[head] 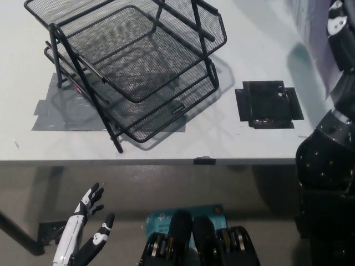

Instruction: A person hands a notebook to the robot and the robot grabs it with its right hand and places it in the file tray kept in the centre of the desk infront of it.

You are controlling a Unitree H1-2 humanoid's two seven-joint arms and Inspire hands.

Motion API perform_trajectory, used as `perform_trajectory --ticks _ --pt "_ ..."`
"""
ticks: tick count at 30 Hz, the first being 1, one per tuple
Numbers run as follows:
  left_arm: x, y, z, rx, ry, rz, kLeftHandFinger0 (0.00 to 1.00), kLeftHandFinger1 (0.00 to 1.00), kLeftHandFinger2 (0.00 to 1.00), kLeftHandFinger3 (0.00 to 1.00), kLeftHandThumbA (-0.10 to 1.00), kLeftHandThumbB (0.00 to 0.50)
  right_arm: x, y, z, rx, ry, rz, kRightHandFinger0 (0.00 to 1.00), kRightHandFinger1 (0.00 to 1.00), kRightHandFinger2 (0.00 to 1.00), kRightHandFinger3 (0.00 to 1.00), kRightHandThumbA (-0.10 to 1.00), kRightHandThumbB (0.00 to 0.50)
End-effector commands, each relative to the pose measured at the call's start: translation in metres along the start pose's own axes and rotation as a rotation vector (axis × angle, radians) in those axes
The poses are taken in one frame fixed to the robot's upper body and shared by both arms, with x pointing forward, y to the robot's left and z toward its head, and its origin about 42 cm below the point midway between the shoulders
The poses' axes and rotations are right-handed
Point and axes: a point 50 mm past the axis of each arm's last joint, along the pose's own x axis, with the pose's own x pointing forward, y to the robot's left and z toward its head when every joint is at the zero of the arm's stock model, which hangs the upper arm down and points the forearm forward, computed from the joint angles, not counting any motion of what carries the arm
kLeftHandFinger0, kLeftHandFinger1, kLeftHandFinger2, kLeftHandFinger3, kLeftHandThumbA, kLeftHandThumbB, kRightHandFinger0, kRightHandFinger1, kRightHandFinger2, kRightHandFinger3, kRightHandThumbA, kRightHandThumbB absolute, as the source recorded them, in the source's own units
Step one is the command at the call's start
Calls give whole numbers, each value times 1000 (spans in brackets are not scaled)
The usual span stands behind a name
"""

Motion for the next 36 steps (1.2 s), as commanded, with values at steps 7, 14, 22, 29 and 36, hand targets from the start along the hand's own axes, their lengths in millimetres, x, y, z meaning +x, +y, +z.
perform_trajectory --ticks 7,14,22,29,36 --pt "-1 5 4 -1 -29 18 867 965 1000 1000 703 307 32 25 41 58 -300 39 0 0 52 150 586 0" --pt "-3 4 3 -2 -26 14 848 960 1000 1000 713 300 31 55 50 56 -477 184 0 0 1 91 579 0" --pt "-4 1 4 -14 -23 3 824 953 1000 1000 716 308 26 94 61 -7 -646 300 0 0 0 85 642 0" --pt "-2 1 4 -24 -21 4 805 931 986 1000 695 313 32 119 75 -21 -772 283 0 0 0 158 728 0" --pt "-1 1 4 -30 -32 -1 779 912 967 1000 698 307 6 128 65 -48 -858 366 0 0 0 0 755 0"
